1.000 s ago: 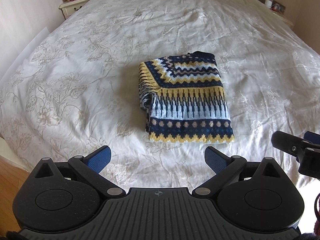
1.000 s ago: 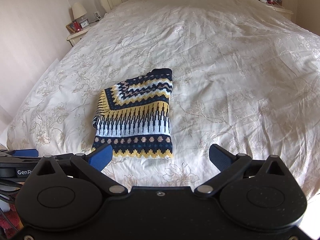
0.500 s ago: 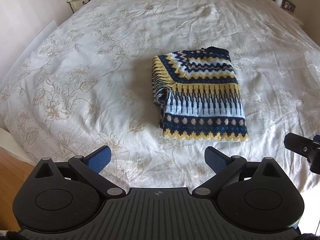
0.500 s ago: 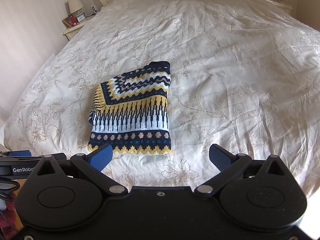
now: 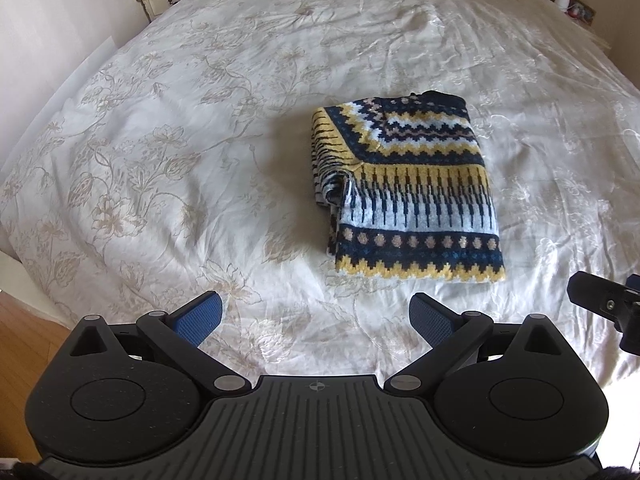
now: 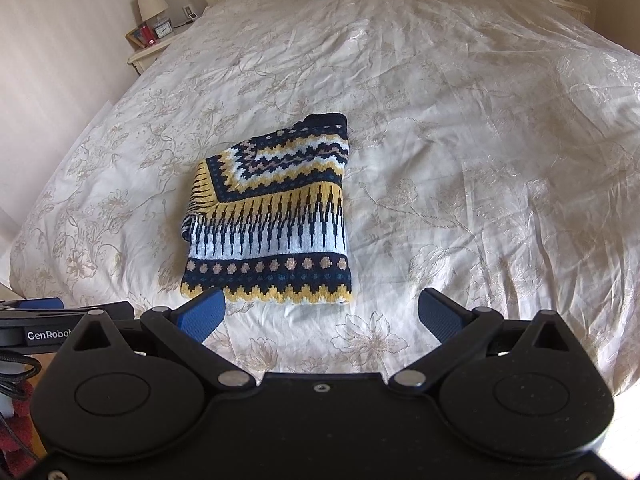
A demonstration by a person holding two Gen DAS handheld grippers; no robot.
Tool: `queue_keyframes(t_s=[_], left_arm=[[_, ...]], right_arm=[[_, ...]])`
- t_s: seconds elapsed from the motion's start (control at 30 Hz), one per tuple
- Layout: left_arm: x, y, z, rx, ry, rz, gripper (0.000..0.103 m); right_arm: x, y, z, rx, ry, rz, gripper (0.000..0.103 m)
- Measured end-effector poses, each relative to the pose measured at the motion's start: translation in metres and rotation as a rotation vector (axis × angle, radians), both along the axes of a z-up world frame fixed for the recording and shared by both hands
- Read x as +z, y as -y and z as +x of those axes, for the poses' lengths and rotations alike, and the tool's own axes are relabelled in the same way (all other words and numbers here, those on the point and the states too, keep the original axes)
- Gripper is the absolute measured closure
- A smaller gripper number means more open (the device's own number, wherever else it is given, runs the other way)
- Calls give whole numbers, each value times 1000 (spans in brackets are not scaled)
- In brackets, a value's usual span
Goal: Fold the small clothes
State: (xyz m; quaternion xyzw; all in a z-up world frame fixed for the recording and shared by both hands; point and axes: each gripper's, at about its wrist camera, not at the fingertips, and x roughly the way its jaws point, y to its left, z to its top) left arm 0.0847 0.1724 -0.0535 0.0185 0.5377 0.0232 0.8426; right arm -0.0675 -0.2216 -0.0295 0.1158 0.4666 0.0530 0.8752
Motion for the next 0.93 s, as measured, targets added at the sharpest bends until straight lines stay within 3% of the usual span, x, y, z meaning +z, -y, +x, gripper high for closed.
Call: queue_keyframes(t_s=[0.93], left_arm=[[2, -1, -3, -14, 11, 0, 2]], right_arm=[[-1, -13, -2, 11, -4, 8, 1]])
